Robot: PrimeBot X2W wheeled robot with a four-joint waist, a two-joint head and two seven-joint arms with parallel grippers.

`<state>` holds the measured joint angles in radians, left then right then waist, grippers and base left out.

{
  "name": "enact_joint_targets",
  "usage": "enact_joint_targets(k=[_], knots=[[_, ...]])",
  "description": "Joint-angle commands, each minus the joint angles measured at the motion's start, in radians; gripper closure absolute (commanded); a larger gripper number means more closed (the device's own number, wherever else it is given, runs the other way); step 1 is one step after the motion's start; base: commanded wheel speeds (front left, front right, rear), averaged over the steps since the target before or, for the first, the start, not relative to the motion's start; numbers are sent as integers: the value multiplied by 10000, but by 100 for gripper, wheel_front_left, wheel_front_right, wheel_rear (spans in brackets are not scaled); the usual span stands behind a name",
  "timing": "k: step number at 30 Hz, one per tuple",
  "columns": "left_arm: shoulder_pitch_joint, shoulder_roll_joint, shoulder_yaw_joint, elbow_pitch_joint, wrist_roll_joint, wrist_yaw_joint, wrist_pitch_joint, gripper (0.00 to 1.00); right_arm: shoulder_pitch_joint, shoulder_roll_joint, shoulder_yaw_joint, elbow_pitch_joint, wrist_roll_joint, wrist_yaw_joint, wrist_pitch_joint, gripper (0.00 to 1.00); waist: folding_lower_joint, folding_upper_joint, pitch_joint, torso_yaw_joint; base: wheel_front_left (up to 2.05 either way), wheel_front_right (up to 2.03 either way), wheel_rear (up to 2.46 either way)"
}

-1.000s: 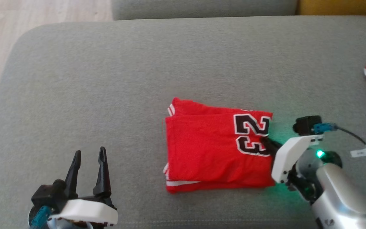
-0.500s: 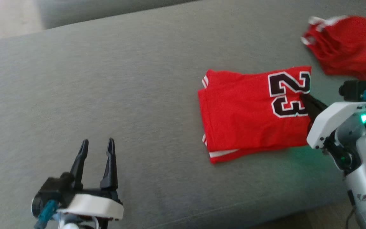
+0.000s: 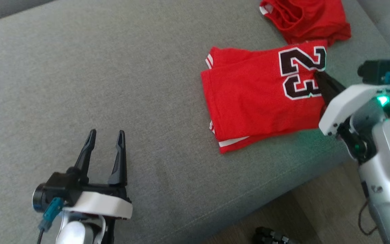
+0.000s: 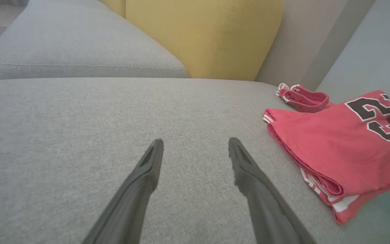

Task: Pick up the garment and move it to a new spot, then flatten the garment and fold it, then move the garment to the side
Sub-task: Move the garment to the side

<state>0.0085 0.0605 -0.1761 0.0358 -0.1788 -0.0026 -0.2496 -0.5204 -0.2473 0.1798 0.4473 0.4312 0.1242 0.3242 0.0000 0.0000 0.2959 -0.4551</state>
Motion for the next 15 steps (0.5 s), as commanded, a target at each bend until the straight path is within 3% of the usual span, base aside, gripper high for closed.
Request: enact_joint_targets(k=[1,15], knots=[[-277,59,297,-299,59,-57,-122,0,-393,-30,98,-291,-54,65,-144,100,0,0,62,29,0,0,0],[-313,-50,202,-398,-171,33,-122,0,-2647,-870,-90,1614,-1178,65,-249,100,0,0,-166,1586,0,0,0]])
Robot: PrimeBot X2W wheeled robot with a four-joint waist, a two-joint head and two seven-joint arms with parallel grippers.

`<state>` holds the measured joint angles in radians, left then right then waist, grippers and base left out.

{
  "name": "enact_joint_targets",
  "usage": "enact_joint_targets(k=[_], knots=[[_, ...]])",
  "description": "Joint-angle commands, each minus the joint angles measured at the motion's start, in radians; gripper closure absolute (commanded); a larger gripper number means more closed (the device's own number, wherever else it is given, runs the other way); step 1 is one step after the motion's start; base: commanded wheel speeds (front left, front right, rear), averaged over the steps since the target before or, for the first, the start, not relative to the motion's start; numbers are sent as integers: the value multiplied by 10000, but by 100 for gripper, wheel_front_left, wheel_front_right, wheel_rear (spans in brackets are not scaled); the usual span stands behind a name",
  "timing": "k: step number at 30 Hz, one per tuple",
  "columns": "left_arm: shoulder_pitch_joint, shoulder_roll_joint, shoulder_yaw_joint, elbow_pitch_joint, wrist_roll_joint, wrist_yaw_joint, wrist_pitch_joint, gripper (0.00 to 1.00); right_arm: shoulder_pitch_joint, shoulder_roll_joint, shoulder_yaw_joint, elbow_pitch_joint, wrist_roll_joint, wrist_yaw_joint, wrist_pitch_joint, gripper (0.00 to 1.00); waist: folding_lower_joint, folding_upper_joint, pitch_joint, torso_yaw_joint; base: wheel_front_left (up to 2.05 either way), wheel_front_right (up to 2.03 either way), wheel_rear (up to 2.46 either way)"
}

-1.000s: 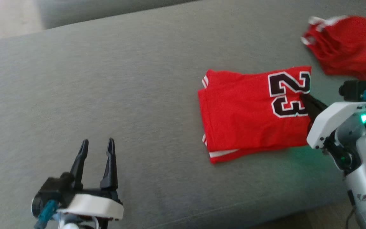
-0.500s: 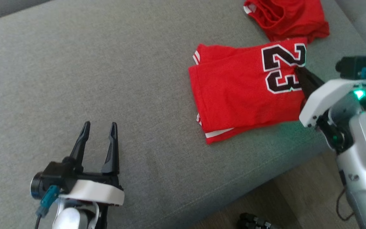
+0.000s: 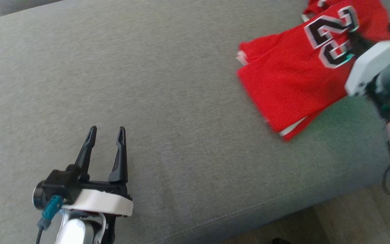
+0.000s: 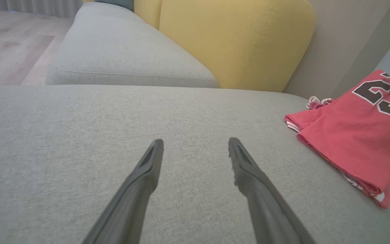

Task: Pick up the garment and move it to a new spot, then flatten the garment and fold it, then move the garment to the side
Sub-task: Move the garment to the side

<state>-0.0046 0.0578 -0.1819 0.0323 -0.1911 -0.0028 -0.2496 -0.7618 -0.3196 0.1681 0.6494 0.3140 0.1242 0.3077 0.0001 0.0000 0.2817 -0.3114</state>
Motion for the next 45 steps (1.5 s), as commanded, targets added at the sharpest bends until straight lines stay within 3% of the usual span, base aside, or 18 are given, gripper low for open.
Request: enact_joint_targets(k=[1,8,21,32,33,35,37,38,39,45], knots=[[-180,-29,250,-380,-60,48,-122,0,-436,-236,-33,-215,-116,65,-100,100,-1,0,-12,253,0,0,0],[-228,-51,151,-462,-65,38,-122,0,-1732,-888,-616,1008,-739,65,-414,100,-1,0,281,865,0,0,0],[-554,-70,-166,-500,-91,7,-122,0,-3119,-2822,-979,2467,-2490,65,-668,100,-1,0,1009,1847,0,0,0],[-690,-74,-275,-529,-161,81,-122,0,-3207,-3214,-1393,2640,-3828,65,-639,100,-1,0,1326,2018,0,0,0],[-703,-74,-282,-517,-164,81,-122,0,-3185,-3185,-1471,2617,-3987,65,-652,73,-1,0,1343,2010,0,0,0],[-723,-74,-284,-495,-166,80,-122,0,-3156,-3084,-1637,2548,-4241,65,-698,60,-1,0,1370,1986,0,0,0],[-746,-75,-293,-468,-159,75,-122,0,-3162,-3019,-1764,2582,-4399,65,-756,16,-1,0,1406,1964,0,0,0],[-762,-75,-295,-453,-156,74,-122,0,-3180,-2984,-1822,2598,-4484,65,-805,4,-1,0,1414,1951,0,0,0],[-773,-75,-295,-438,-155,74,-122,0,-3181,-2900,-1903,2568,-4594,65,-825,0,-1,0,1412,1932,0,0,0],[-822,-75,-307,-365,-158,65,-122,0,-3195,-2649,-2289,2665,-5016,65,-1048,0,-1,0,1384,1884,0,0,0]])
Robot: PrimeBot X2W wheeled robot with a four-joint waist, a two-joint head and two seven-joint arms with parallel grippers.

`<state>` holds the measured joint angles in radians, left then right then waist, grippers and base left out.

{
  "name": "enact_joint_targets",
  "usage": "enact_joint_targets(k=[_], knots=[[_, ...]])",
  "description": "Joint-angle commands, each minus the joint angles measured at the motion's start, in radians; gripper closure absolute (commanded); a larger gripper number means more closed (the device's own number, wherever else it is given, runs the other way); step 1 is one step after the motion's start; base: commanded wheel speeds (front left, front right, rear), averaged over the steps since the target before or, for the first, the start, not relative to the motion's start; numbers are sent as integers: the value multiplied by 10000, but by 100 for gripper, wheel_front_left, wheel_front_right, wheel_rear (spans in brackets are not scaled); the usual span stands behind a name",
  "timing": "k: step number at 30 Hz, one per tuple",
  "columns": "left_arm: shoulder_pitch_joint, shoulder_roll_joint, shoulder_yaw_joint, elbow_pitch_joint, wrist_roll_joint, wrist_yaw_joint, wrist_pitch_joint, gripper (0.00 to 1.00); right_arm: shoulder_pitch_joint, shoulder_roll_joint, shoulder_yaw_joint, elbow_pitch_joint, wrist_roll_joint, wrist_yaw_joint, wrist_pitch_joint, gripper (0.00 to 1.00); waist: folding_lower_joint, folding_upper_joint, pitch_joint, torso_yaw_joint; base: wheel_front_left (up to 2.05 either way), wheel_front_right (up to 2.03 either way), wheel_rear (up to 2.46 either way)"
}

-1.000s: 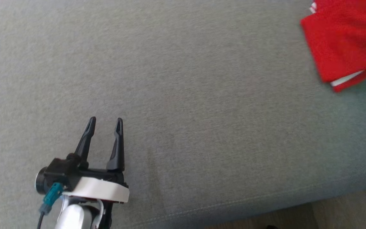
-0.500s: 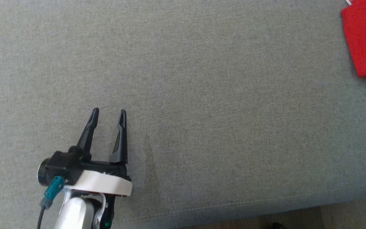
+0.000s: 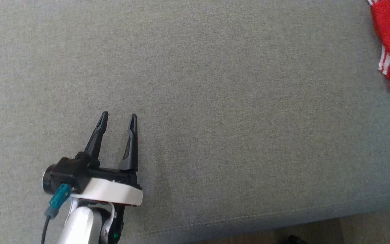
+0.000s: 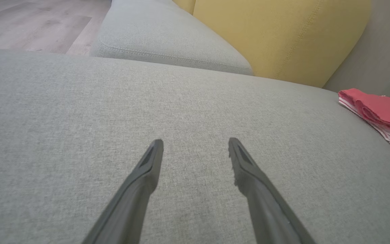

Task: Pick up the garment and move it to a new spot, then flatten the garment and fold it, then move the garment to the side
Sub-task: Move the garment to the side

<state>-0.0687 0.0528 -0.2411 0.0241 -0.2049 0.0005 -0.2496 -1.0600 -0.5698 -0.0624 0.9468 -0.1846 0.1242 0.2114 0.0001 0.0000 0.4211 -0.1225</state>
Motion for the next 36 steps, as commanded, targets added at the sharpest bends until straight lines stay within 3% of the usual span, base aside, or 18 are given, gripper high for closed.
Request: enact_joint_targets(k=[1,10,18,22,29,36], knots=[[-180,-25,296,-271,-21,36,-122,0,-201,-73,-51,-330,-110,65,-91,0,-1,0,-29,-15,0,0,0],[-159,-25,470,-184,-43,75,-122,0,-106,673,-192,-196,-116,65,-832,0,-1,0,-556,-94,0,0,0],[94,-26,976,-51,-223,315,-122,0,346,2206,346,-9,931,65,-2093,0,-1,0,-1785,-183,0,0,0],[458,-26,1241,19,-478,743,-122,0,1151,3135,628,-102,1848,65,-3013,0,-1,0,-2690,-155,0,0,0],[1018,-26,1274,70,-671,1235,-122,0,2568,4056,1141,-742,2605,65,-4059,0,-1,0,-3687,-125,0,0,0],[1578,-26,1131,20,-956,1388,-122,0,4835,4963,1938,-2563,3465,65,-4376,0,-1,0,-4319,-108,0,0,0]])
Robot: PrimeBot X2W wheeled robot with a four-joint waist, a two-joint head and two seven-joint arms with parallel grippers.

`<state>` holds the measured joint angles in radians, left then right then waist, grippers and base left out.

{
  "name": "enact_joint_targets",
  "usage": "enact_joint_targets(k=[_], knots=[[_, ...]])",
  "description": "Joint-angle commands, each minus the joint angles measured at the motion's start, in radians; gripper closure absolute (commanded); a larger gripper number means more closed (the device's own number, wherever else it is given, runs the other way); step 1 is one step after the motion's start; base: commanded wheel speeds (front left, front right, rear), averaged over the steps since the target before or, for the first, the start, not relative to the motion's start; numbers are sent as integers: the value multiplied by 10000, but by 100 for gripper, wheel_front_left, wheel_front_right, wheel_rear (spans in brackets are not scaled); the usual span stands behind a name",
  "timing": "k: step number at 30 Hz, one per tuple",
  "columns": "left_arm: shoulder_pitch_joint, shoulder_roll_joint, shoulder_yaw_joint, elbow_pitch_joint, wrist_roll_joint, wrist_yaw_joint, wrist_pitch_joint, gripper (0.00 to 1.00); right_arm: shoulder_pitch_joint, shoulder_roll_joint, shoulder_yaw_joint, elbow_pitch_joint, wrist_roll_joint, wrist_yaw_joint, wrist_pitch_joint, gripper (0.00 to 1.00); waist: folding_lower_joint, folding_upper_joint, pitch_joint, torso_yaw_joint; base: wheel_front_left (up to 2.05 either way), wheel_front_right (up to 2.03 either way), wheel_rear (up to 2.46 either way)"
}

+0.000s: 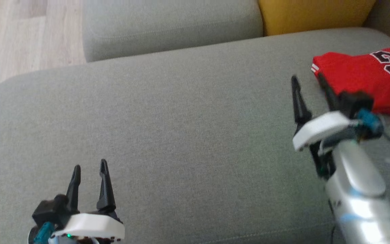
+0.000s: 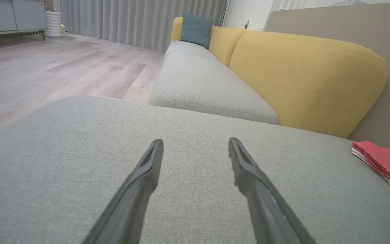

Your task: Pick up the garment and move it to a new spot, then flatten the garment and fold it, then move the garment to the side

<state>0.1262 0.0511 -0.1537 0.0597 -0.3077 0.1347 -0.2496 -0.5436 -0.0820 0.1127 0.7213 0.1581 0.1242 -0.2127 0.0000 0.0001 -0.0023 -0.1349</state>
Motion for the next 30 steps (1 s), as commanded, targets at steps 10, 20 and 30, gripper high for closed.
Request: enact_joint_targets(k=[10,20,30], knots=[[128,-9,399,-265,-156,381,-122,0,3064,313,1129,-3084,1023,65,103,0,0,-1,-264,272,0,0,0],[363,-9,429,-252,191,230,-122,0,4007,316,1337,-3956,1140,65,41,0,0,-1,-233,619,0,0,0],[380,-9,481,-278,364,155,-122,0,4151,317,1148,-4138,936,65,151,0,0,-1,-237,663,0,0,0]])
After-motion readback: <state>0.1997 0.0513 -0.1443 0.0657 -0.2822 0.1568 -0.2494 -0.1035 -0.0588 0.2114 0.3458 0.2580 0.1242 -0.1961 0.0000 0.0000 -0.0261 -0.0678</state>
